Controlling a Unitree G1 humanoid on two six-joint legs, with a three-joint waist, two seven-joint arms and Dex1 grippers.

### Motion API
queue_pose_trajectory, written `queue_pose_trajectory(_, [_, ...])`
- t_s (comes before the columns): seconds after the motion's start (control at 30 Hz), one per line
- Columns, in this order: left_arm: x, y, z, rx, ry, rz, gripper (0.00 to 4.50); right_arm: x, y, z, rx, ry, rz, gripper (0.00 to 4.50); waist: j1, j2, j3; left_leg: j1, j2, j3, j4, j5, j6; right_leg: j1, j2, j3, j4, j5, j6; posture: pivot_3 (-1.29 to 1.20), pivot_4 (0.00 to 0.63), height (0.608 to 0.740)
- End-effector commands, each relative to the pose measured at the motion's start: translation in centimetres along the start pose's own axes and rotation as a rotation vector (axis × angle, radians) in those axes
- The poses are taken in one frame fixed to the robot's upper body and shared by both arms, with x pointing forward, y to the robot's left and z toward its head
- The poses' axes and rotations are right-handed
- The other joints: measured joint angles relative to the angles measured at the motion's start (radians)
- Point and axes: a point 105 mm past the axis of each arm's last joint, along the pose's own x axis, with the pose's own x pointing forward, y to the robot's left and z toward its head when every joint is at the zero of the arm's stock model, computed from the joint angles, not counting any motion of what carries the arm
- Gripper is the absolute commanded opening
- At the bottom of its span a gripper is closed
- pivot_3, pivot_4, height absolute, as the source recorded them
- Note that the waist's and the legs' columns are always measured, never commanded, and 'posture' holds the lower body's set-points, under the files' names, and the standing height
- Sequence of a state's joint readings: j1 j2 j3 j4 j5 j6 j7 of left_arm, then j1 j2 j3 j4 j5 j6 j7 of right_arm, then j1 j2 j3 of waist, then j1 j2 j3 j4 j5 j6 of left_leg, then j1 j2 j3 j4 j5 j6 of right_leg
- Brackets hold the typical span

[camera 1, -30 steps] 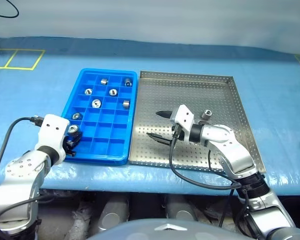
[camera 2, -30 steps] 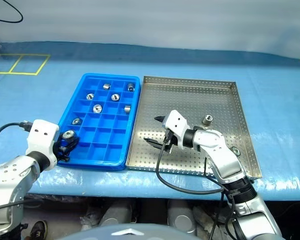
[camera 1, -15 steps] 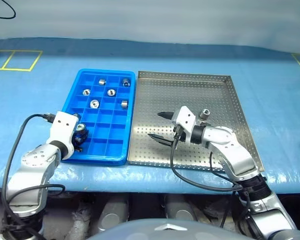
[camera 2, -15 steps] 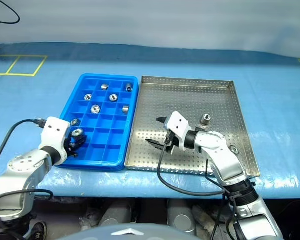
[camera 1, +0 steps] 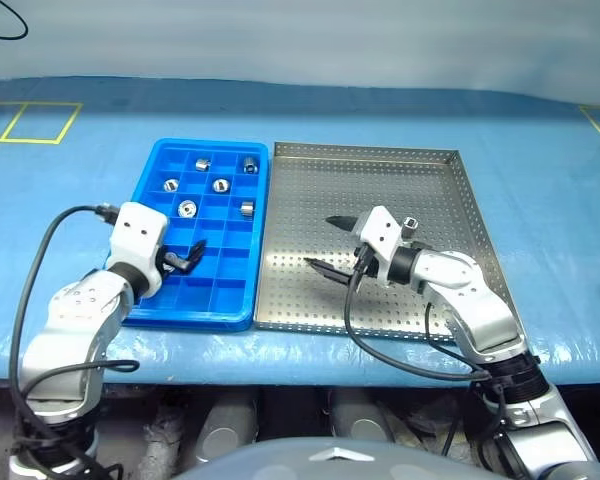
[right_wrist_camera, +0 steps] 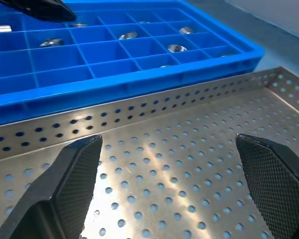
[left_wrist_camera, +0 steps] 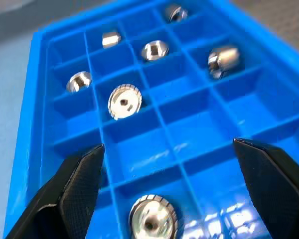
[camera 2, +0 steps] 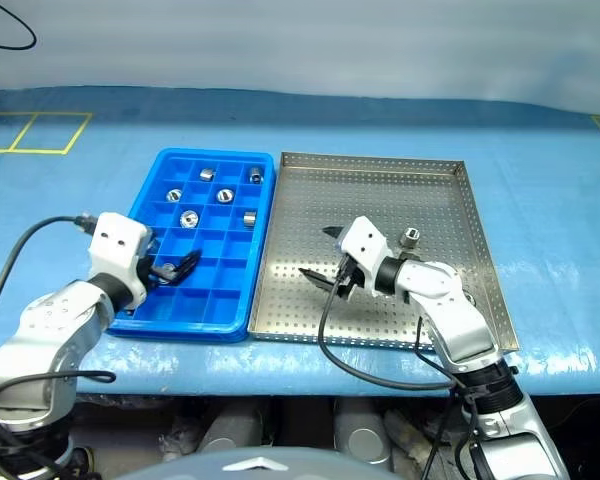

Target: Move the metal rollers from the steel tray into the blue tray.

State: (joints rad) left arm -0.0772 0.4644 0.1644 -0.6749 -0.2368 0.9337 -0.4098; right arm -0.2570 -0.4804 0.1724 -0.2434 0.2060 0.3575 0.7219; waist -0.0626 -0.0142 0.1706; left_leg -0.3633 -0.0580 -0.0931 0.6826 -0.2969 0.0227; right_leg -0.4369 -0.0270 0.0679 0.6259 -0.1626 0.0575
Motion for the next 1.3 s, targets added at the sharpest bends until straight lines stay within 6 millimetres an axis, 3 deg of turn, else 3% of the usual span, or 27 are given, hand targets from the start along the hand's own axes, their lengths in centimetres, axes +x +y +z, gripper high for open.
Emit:
queue_pose_trajectory(0.03, [1.2, -4.4, 3.2, 0.035, -0.176, -0.243, 4.49, -1.4, -3.2, 0.6, -0.022, 0.004, -0.191, 4.5, -0.002, 0.0, 0.0, 0.0, 0.0, 0.0, 0.0, 0.0, 0.0, 0.0, 0.0, 0.0, 0.0, 0.0, 0.0, -0.15, 0.15, 0.74])
queue_pose_trajectory(0.13, [2.5, -5.9, 3.7, 0.05, -0.22, -0.319, 4.49, -2.3, -4.8, -0.1, -0.001, 0.05, -0.31, 4.5, -0.005, 0.0, 0.0, 0.0, 0.0, 0.001, 0.0, 0.0, 0.0, 0.0, 0.0, 0.001, 0.0, 0.0, 0.0, -0.15, 0.15, 0.74])
queue_pose_trajectory(0.27, [4.3, -7.9, 2.9, 0.163, -0.191, -0.417, 4.49, -4.1, -6.2, -1.3, 0.043, 0.119, -0.446, 4.5, -0.024, 0.001, -0.001, 0.0, 0.001, 0.003, 0.0, 0.0, 0.0, -0.001, 0.001, 0.002, 0.001, 0.0, 0.0, -0.23, 0.15, 0.74])
queue_pose_trajectory(0.57, [4.9, -10.4, 2.2, 0.199, -0.204, -0.585, 4.49, -6.1, -2.8, -2.1, 0.188, 0.101, -0.369, 4.5, -0.085, 0.002, -0.001, -0.001, 0.0, 0.005, 0.0, -0.002, 0.005, -0.001, 0.001, 0.005, -0.001, 0.0, 0.0, -0.29, 0.15, 0.74])
queue_pose_trajectory(0.9, [4.8, -10.6, 1.5, 0.204, -0.183, -0.607, 4.49, -4.6, -2.0, -4.0, 0.34, 0.094, -0.344, 4.5, -0.146, 0.002, -0.001, 0.007, 0.001, 0.006, 0.001, -0.002, 0.005, 0.006, 0.007, 0.005, 0.0, -0.003, 0.007, -0.28, 0.15, 0.74])
queue_pose_trajectory(1.3, [4.3, -10.1, 0.8, 0.213, -0.164, -0.578, 4.49, -2.9, -1.6, -6.0, 0.383, 0.16, -0.296, 4.5, -0.136, 0.002, -0.001, 0.006, 0.001, 0.005, 0.001, -0.002, 0.005, 0.005, 0.003, 0.006, -0.001, -0.003, 0.007, -0.24, 0.15, 0.74])
